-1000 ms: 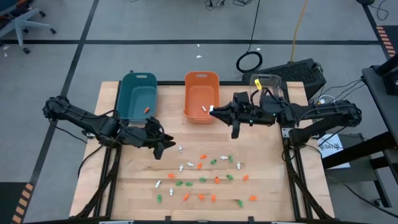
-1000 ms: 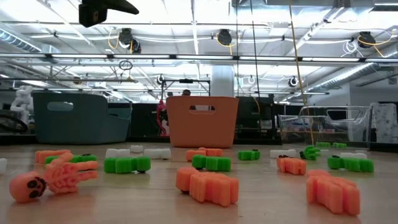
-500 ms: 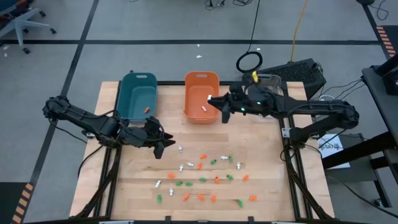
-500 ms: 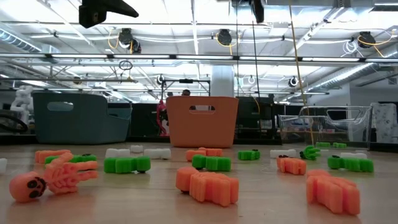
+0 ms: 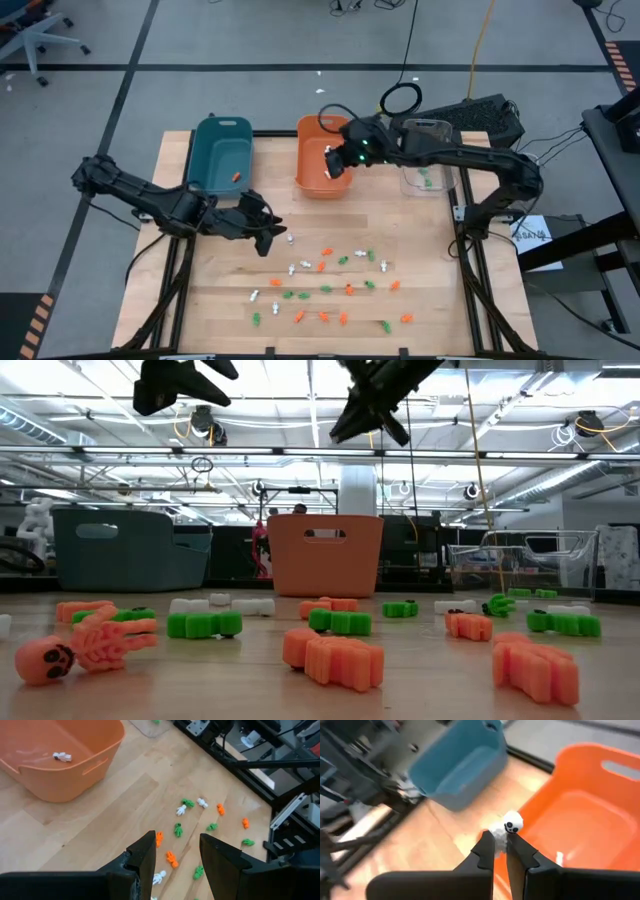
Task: Sort Halloween decoration
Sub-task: Put the white skeleton toy into the orange bin
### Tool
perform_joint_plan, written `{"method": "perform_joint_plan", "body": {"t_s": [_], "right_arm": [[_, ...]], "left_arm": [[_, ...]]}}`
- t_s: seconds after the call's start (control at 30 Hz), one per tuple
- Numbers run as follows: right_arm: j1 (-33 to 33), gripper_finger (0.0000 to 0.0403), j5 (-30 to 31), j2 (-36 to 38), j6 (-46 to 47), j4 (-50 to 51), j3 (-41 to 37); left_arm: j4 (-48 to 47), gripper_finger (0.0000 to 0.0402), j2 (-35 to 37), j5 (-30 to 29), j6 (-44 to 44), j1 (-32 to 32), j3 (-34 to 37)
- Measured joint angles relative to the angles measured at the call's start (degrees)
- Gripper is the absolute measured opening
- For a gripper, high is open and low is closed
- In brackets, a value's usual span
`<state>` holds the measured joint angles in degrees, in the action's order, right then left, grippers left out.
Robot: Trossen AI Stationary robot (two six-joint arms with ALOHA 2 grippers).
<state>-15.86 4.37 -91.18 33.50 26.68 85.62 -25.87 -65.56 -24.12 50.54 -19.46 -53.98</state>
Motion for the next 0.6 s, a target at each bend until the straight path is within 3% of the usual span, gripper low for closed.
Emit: {"method": "perform_joint_plan", "body": {"t_s": [0.27,0.6], "right_arm": [[-6.1,0.0004,-3.1,-9.8,-0.5,2.9,5.6],[-9.8,0.0007,-2.6,-18.7,-0.8,5.6,6.0]], "left_arm": [[-0.3,0.0153,-2.7,0.0,-0.4,0.2,0.0],[-0.5,0.0153,-3.4,0.5,-1.8,1.1,0.0]]}}
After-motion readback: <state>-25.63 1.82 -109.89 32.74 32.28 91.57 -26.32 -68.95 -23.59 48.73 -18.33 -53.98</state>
